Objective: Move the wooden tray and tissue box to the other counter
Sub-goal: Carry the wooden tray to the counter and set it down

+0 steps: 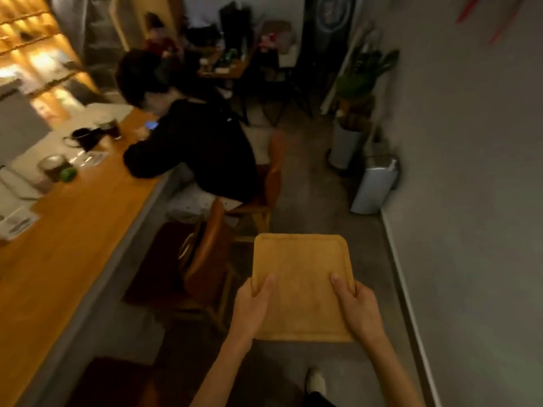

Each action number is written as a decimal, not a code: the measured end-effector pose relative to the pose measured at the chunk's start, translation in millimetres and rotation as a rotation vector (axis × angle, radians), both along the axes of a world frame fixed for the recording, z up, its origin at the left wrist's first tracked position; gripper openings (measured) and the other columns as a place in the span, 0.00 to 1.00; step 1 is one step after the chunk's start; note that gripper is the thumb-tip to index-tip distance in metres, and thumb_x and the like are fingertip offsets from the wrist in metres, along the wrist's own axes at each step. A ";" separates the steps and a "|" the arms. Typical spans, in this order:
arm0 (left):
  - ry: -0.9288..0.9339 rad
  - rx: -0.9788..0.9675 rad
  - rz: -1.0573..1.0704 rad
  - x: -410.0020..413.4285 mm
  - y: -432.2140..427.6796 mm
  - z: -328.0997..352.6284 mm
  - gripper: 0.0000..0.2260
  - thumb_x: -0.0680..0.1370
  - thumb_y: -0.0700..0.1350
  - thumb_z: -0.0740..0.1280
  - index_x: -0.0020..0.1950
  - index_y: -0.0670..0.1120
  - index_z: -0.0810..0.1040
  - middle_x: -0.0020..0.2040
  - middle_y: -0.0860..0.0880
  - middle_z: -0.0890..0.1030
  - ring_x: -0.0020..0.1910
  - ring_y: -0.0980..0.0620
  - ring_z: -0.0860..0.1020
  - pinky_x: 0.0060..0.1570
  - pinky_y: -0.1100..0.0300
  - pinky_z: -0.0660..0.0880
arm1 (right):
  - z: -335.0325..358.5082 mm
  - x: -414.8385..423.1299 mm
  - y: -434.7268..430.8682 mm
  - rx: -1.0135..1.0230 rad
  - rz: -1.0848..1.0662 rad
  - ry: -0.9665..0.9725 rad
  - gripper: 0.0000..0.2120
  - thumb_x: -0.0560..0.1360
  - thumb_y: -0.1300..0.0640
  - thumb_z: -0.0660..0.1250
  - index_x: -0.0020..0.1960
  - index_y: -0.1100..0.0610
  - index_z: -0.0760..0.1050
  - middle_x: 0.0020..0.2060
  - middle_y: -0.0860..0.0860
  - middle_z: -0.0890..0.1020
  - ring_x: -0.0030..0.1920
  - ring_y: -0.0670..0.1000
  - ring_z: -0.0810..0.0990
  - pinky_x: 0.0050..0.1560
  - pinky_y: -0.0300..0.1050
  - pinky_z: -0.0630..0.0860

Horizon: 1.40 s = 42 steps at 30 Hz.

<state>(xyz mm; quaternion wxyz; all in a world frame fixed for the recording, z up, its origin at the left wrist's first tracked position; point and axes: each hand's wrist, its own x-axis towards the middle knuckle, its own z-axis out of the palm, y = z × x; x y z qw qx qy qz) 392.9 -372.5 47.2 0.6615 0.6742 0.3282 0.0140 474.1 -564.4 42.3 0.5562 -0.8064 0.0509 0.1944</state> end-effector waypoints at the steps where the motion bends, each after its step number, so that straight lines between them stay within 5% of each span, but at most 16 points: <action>1: 0.012 0.018 -0.013 27.1 -14.3 -1.4 0.13 0.77 0.60 0.65 0.57 0.56 0.72 0.54 0.55 0.79 0.49 0.60 0.77 0.42 0.65 0.71 | -1.2 25.3 -13.3 0.004 -0.034 -0.002 0.19 0.76 0.40 0.66 0.46 0.57 0.80 0.41 0.53 0.86 0.42 0.51 0.84 0.42 0.46 0.80; 5: 0.000 0.061 -0.092 138.9 -53.4 -0.9 0.17 0.76 0.61 0.65 0.60 0.52 0.75 0.54 0.54 0.80 0.52 0.56 0.79 0.48 0.60 0.75 | 4.2 121.8 -57.6 -0.015 -0.104 -0.022 0.19 0.76 0.39 0.65 0.48 0.55 0.79 0.42 0.50 0.85 0.43 0.50 0.84 0.46 0.48 0.81; 14: 0.030 -0.056 -0.033 334.8 -74.9 6.3 0.09 0.76 0.60 0.66 0.50 0.57 0.76 0.51 0.55 0.81 0.52 0.53 0.79 0.56 0.52 0.75 | 13.3 318.6 -82.8 -0.122 -0.071 -0.015 0.24 0.73 0.33 0.65 0.46 0.56 0.80 0.42 0.52 0.85 0.43 0.50 0.84 0.51 0.53 0.81; 18: 0.016 -0.074 0.022 424.1 -53.6 6.3 0.07 0.78 0.57 0.65 0.47 0.55 0.76 0.48 0.54 0.80 0.47 0.53 0.78 0.52 0.53 0.74 | 11.4 412.7 -59.1 -0.123 -0.013 0.013 0.22 0.75 0.35 0.64 0.48 0.55 0.78 0.43 0.51 0.84 0.46 0.51 0.82 0.53 0.53 0.79; 24: -0.022 0.010 0.080 564.8 -7.9 -3.1 0.11 0.79 0.57 0.64 0.56 0.53 0.73 0.48 0.56 0.79 0.46 0.56 0.78 0.41 0.60 0.74 | 9.8 567.4 -7.3 -0.100 0.078 -0.013 0.27 0.71 0.28 0.59 0.47 0.53 0.76 0.45 0.53 0.82 0.44 0.49 0.81 0.49 0.50 0.77; 26: -0.003 0.028 0.113 609.4 6.8 -3.4 0.13 0.78 0.58 0.64 0.57 0.53 0.73 0.47 0.56 0.78 0.46 0.55 0.79 0.42 0.59 0.74 | 16.7 615.6 13.6 -0.119 0.112 -0.010 0.30 0.69 0.25 0.55 0.46 0.52 0.73 0.43 0.50 0.80 0.41 0.44 0.77 0.42 0.44 0.72; 28: 0.028 0.001 0.168 656.8 20.9 -1.1 0.13 0.78 0.60 0.64 0.56 0.54 0.71 0.47 0.56 0.78 0.47 0.52 0.79 0.48 0.55 0.75 | 20.3 666.8 30.8 -0.137 0.156 -0.010 0.21 0.75 0.33 0.57 0.49 0.51 0.69 0.41 0.47 0.76 0.38 0.40 0.72 0.39 0.40 0.68; 36: 0.081 -0.058 0.281 844.2 85.7 -7.8 0.14 0.76 0.59 0.66 0.56 0.52 0.75 0.52 0.49 0.82 0.52 0.46 0.82 0.55 0.45 0.79 | 4.2 876.0 101.2 -0.229 0.268 -0.028 0.18 0.78 0.35 0.58 0.49 0.50 0.70 0.42 0.46 0.76 0.42 0.46 0.75 0.50 0.46 0.70; 42: 0.056 -0.053 0.388 982.2 152.5 -9.3 0.16 0.77 0.59 0.65 0.59 0.50 0.72 0.52 0.49 0.80 0.51 0.47 0.82 0.44 0.53 0.80 | 0.5 1035.6 186.5 -0.261 0.383 -0.077 0.23 0.76 0.33 0.58 0.46 0.53 0.74 0.43 0.50 0.80 0.43 0.49 0.79 0.49 0.50 0.76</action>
